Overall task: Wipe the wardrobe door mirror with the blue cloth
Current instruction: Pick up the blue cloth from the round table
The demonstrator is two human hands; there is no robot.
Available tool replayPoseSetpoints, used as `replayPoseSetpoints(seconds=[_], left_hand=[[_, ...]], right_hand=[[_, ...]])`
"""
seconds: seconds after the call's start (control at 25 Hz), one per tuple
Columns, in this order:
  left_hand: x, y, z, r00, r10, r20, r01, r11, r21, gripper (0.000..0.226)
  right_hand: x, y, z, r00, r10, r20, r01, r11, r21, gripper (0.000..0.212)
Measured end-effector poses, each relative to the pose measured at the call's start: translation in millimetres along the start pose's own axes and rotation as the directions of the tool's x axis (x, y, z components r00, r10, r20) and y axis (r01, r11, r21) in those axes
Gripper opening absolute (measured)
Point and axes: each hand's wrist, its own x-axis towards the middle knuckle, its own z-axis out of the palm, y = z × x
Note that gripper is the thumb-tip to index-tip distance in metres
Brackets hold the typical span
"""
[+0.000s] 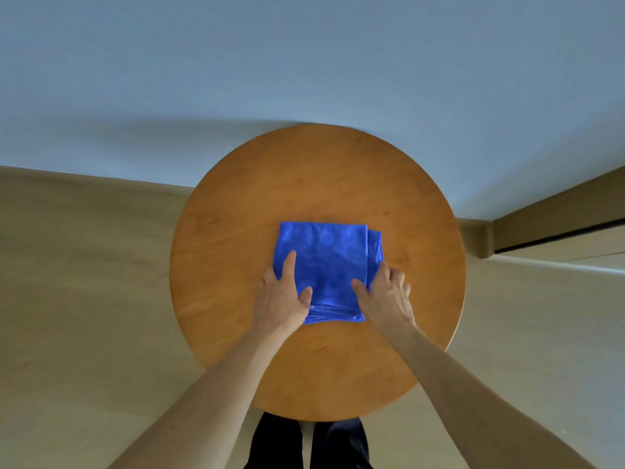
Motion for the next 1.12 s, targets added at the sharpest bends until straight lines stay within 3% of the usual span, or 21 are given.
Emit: replayPoseSetpoints(seconds=[0.16,0.44,0.68,0.8,0.88,1.12], left_hand=[[6.5,4.2,3.2,0.996,-0.035,-0.084,0.035,0.999,-0.011,0.08],[-22.4,9.6,-1.5,0.999,-0.045,-0.012,0.043,0.985,-0.17,0.072],[-59.1,15.0,-20.2,1.0,0.03,-0.008,-0.031,0.931,-0.364,0.07],[-76.0,17.2,-36.2,0.999,0.041,-0.024,-0.047,0.913,-0.405,0.073],[-95.4,22.6,-56.0,0.997,0.049,-0.061,-0.071,0.895,-0.44,0.07],[-150.0,42.1,-101.6,0.952,0.038,-0.303,-0.204,0.819,-0.536,0.026]], right_hand=[[10.0,-2.4,-0.1,0.997,0.067,0.032,-0.071,0.988,0.138,0.072],[-7.4,0.0,-14.3,0.971,0.127,0.204,-0.182,0.943,0.278,0.035],[-43.5,-16.3,-43.3,0.973,0.112,0.2,-0.19,0.882,0.432,0.048],[-60.1,-21.9,-58.4,0.979,0.061,0.193,-0.15,0.86,0.488,0.051],[-77.8,-31.1,-75.3,0.985,-0.013,0.172,-0.081,0.844,0.53,0.041],[-121.6,-65.6,-117.8,0.981,-0.184,0.059,0.122,0.826,0.55,0.025]])
